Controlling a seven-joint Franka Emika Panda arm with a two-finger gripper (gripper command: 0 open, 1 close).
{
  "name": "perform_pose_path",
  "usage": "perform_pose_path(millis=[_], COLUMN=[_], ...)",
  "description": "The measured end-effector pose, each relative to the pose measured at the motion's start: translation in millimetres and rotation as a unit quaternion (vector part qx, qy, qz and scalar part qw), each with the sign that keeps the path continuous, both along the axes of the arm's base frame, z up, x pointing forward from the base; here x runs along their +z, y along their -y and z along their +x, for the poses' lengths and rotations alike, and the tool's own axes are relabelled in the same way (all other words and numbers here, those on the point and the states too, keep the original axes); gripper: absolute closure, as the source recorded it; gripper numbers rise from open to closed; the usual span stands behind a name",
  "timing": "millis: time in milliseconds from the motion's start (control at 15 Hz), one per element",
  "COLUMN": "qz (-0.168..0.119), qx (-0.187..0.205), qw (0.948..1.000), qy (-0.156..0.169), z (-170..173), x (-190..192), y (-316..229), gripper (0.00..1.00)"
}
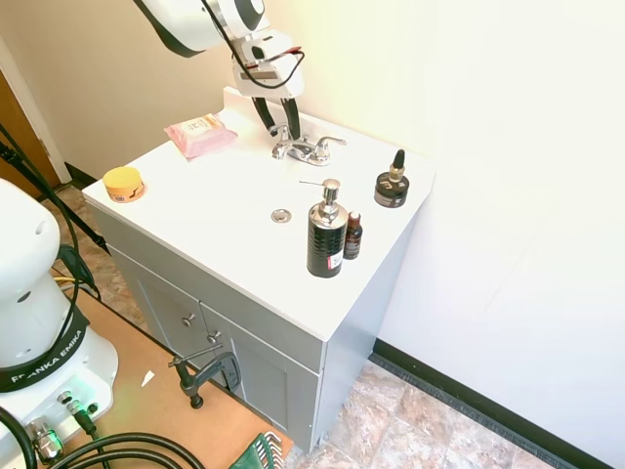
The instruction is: Turn on the hot water
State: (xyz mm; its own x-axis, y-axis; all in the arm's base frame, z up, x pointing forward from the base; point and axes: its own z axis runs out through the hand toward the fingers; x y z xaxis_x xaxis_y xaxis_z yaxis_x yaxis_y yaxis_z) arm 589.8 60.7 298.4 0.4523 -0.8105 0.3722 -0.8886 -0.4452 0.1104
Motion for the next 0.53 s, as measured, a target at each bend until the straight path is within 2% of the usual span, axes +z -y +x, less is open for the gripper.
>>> perform_pose_path(millis=[133,333,533], qz=[0.013,0.064,0.098], qx=[0.004,0.03,0.019], qw=[0.9999,0.9972,0.9946], qy=[-0.004,-0.022,-0.029], z=[-1.4,-19.6,-52.3], x=[3.7,27.7,47.7], y=[-1.7,-3.3,14.4], gripper=[0.0,0.0,0.0])
